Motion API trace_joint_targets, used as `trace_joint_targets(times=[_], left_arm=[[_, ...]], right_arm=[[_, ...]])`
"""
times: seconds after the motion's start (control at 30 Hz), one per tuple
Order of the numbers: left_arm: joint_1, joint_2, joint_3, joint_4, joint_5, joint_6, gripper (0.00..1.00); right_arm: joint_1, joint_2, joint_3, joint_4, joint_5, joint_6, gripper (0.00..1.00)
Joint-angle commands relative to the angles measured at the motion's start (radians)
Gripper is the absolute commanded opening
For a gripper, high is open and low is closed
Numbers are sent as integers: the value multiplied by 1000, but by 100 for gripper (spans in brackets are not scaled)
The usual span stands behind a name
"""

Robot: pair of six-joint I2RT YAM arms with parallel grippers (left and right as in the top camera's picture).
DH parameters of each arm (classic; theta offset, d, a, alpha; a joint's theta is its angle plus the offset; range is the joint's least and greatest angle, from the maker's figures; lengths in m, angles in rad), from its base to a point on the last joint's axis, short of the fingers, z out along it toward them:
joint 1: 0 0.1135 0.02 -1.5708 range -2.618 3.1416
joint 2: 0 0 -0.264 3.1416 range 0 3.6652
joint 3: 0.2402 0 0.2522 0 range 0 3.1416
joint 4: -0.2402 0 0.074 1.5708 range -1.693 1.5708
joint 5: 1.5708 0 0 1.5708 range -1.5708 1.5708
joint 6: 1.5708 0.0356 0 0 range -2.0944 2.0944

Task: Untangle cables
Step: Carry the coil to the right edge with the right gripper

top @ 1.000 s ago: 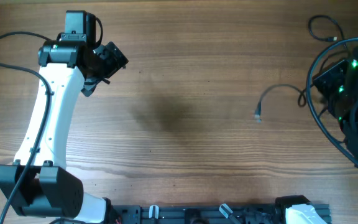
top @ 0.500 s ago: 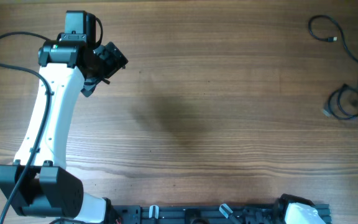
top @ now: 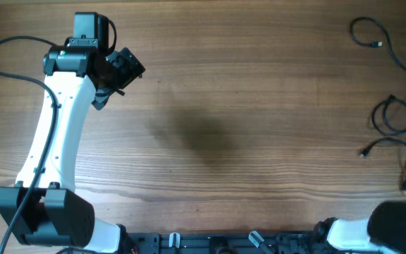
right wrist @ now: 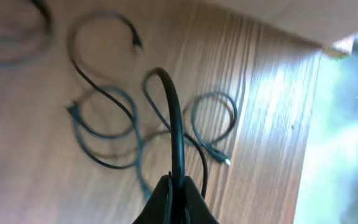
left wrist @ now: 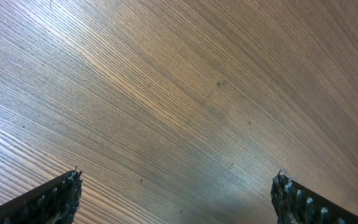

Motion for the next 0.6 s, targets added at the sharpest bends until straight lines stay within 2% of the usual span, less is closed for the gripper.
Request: trace_joint_targets(times=[0.0,0.13,0.2,0.23,0.37,0.57], left_arm=[[6,10,-2,0,-13,-13,100],[6,10,-2,0,-14,-13,100],[6,10,-2,0,-14,-13,100],[6,10,-2,0,-14,-13,100],[6,10,-2,-4,-13,-13,100],[6,10,-2,-3,-14,-13,100]], right_arm=[[-42,77,-54,-2,-10,57,4],[-67,100,-186,105,-30,46,4],[-76,100,-300,266,-174,-122,4],[-76,100,-339,319,-224,-161,4],[-82,101,-485,500,-220,-132,4],[-183,252,-521,547,-185,-99,4]])
